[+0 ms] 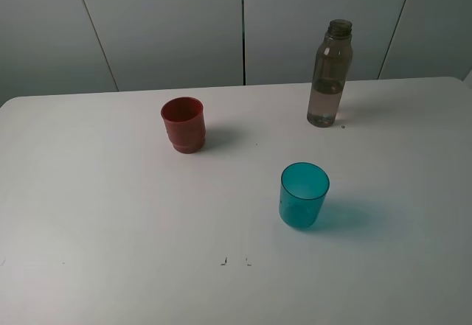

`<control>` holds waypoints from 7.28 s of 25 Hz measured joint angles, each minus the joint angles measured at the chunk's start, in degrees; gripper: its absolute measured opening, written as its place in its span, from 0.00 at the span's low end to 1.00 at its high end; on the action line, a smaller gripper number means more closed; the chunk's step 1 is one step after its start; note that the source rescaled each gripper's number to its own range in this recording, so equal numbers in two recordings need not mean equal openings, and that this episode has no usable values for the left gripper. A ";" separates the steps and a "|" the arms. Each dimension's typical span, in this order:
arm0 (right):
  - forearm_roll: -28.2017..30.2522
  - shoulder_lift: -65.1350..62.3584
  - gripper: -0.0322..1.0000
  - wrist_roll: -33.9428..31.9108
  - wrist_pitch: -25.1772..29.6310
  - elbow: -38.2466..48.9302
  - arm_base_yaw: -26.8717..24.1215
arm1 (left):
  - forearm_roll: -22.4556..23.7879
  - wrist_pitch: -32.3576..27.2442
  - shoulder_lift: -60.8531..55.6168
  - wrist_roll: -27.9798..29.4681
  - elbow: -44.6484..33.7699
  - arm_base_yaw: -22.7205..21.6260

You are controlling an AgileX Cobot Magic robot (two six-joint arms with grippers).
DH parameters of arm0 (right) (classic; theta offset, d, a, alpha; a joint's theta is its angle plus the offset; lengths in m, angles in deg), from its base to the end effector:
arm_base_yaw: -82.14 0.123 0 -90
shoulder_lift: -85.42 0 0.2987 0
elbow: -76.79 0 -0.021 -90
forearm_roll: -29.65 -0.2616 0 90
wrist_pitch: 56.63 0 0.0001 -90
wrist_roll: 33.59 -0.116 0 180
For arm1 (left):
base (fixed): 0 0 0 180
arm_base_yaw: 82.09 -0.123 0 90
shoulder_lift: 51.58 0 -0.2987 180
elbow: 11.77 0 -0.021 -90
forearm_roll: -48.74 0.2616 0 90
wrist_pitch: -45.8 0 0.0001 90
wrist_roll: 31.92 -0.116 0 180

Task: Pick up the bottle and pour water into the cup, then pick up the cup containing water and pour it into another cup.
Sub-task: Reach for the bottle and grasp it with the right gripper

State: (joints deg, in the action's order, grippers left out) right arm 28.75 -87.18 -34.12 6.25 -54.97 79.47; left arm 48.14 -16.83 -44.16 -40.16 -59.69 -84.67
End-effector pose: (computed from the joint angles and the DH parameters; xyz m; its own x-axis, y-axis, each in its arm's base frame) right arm 0.0098 0.0012 0.2710 -0.4763 0.0386 -0.8784 0.0421 0.9989 0.0211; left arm 0.0095 -0.0007 0.2731 -0.4691 0.1176 -0.8753 0.0285 0.9926 0.1181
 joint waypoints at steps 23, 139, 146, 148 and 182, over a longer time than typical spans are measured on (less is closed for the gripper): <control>0.00 0.00 1.00 0.00 0.00 0.00 0.00 | 0.00 0.00 0.00 0.20 0.00 0.00; 24.38 115.37 1.00 -5.86 -105.94 -10.76 6.76 | 0.00 0.00 0.00 0.20 0.00 0.00; 26.89 119.06 1.00 -5.86 -107.33 -14.54 5.66 | 0.00 0.00 0.00 0.20 0.00 0.00; 28.17 120.43 1.00 -5.75 -108.03 -15.79 5.66 | 0.00 0.00 0.00 0.20 0.00 0.00; 29.93 129.11 1.00 -9.77 -116.15 -27.18 5.66 | 0.00 0.00 0.00 -0.01 0.00 0.00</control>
State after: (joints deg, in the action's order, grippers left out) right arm 58.68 41.93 -43.89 -109.90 -82.15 85.13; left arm 48.14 -16.83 -44.16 -40.17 -59.69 -84.67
